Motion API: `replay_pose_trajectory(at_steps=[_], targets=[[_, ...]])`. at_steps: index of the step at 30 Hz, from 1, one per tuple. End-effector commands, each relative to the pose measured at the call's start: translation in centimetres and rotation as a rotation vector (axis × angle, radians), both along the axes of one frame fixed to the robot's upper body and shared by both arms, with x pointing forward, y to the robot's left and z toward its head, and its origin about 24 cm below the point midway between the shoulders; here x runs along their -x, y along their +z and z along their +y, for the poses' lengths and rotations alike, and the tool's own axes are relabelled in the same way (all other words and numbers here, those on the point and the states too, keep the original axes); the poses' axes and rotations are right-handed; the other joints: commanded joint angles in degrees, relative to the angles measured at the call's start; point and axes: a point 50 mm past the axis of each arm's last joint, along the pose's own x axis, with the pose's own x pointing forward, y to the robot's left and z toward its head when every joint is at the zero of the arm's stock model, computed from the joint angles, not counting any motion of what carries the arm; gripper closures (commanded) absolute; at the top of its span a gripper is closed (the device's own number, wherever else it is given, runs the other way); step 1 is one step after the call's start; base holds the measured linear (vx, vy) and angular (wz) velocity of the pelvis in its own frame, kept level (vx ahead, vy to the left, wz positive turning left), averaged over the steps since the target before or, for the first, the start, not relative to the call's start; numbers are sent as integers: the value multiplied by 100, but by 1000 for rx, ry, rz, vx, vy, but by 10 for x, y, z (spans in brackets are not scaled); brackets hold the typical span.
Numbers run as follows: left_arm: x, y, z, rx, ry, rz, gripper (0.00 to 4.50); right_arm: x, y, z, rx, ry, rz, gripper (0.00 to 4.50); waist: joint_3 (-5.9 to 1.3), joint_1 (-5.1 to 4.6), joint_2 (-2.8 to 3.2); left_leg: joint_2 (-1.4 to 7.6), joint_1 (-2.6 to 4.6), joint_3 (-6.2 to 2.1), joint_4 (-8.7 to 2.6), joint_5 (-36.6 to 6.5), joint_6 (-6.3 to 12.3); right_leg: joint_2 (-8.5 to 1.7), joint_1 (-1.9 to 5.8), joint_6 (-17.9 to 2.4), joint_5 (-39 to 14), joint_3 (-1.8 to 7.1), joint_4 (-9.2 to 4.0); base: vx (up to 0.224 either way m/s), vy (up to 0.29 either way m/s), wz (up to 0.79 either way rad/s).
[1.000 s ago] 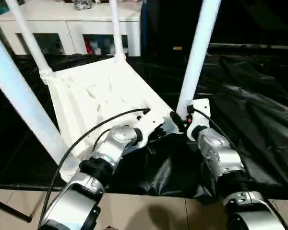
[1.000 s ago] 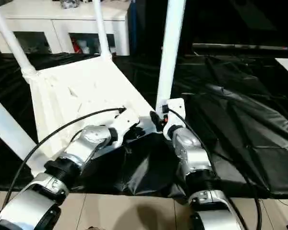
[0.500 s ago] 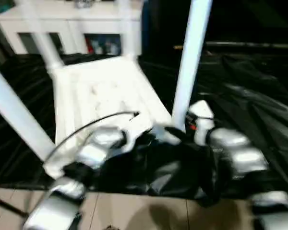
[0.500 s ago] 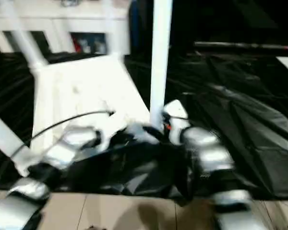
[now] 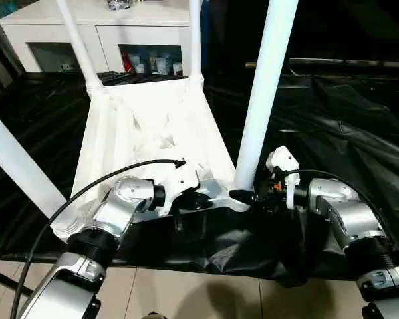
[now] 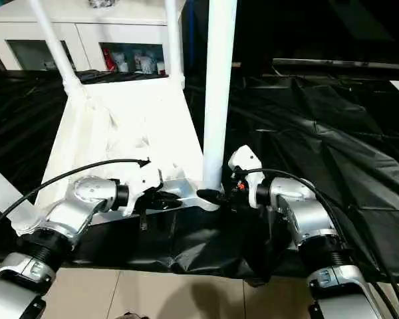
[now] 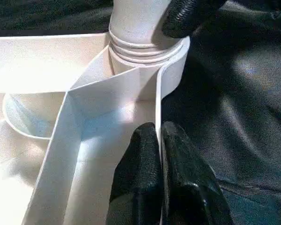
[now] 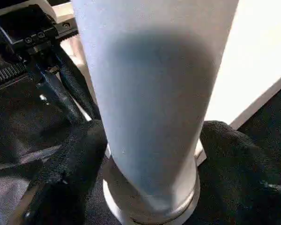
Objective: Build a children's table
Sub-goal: Rotate leg to tighten
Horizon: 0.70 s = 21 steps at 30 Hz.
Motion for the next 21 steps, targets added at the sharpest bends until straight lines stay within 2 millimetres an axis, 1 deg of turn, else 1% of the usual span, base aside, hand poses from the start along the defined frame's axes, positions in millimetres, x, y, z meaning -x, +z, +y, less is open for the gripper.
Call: replay_pose_trajectory(at_steps=[1, 3, 4, 5, 7, 10, 12, 14, 16, 18, 19, 20, 21], targets=[[2, 4, -4, 51, -17, -9, 450, 0, 0, 1, 0, 19, -1, 140, -395, 5, -137, 105, 89, 10, -343, -1387, 295, -239, 255, -1243, -1571, 164, -382, 0, 0, 0], [2, 3, -4, 51, -19, -7, 450, 1, -1, 1, 10, 24, 0, 144, -397, 6, -144, 104, 92, 12, -340, -1390, 296, -243, 255, -1238, -1588, 165, -383, 0, 0, 0], [3, 3, -4, 51, -20, -7, 450, 1, -2, 1, 12, 27, 2, 152, -395, 5, -141, 106, 89, 10, -343, -1380, 296, -242, 258, -1231, -1597, 165, -382, 0, 0, 0], [3, 3, -4, 51, -20, -6, 450, 1, -3, 1, 13, 29, 3, 178, -397, 5, -143, 106, 88, 11, -340, -1365, 302, -241, 257, -1232, -1582, 165, -379, 0, 0, 0], [3, 3, -4, 51, -20, -5, 450, 2, -3, 2, 13, 31, 4, 184, -399, 6, -142, 106, 88, 12, -338, -1345, 313, -238, 257, -1236, -1552, 164, -376, 0, 0, 0], [3, 3, -4, 51, -22, -3, 450, 2, -4, 3, 11, 35, 7, 219, -404, 11, -143, 102, 87, 14, -330, -1291, 330, -236, 262, -1260, -1464, 164, -364, 0, 0, 0], [4, 2, -3, 48, -22, 1, 450, 4, -6, 4, 2, 42, 15, 223, -404, 12, -143, 105, 85, 13, -329, -1290, 331, -240, 262, -1261, -1463, 165, -363, 0, 0, 0], [4, 2, -3, 48, -19, 1, 450, 5, -7, 5, -3, 39, 17, 239, -402, 15, -135, 102, 88, 14, -329, -1322, 327, -238, 258, -1249, -1519, 165, -369, 0, 0, 0], [4, 2, -3, 49, -14, 0, 450, 5, -7, 5, -6, 33, 18, 241, -400, 17, -133, 106, 90, 12, -333, -1350, 315, -241, 254, -1238, -1552, 167, -375, 0, 0, 0], [3, 2, -3, 48, 7, -3, 450, 5, -9, 4, -17, 4, 19, 243, -401, 11, -127, 106, 93, 10, -337, -1371, 300, -232, 252, -1243, -1534, 166, -371, 0, 0, 0], [-2, 2, -5, 45, 53, -16, 450, 3, -13, 4, -26, -65, 20, 244, -396, 7, -129, 102, 91, 10, -337, -1393, 285, -234, 253, -1237, -1564, 168, -374, 0, 0, 0], [-6, 2, -7, 44, 97, -25, 450, 1, -16, 4, -33, -129, 16, 244, -384, -9, -129, 96, 98, 10, -345, -1449, 246, -233, 236, -1210, -1659, 175, -391, 0, 0, 0], [-8, 2, -8, 45, 111, -28, 450, 1, -17, 4, -35, -149, 14, 244, -384, -14, -134, 89, 101, 7, -350, -1497, 225, -235, 241, -1185, -1745, 169, -400, 0, 0, 0]])
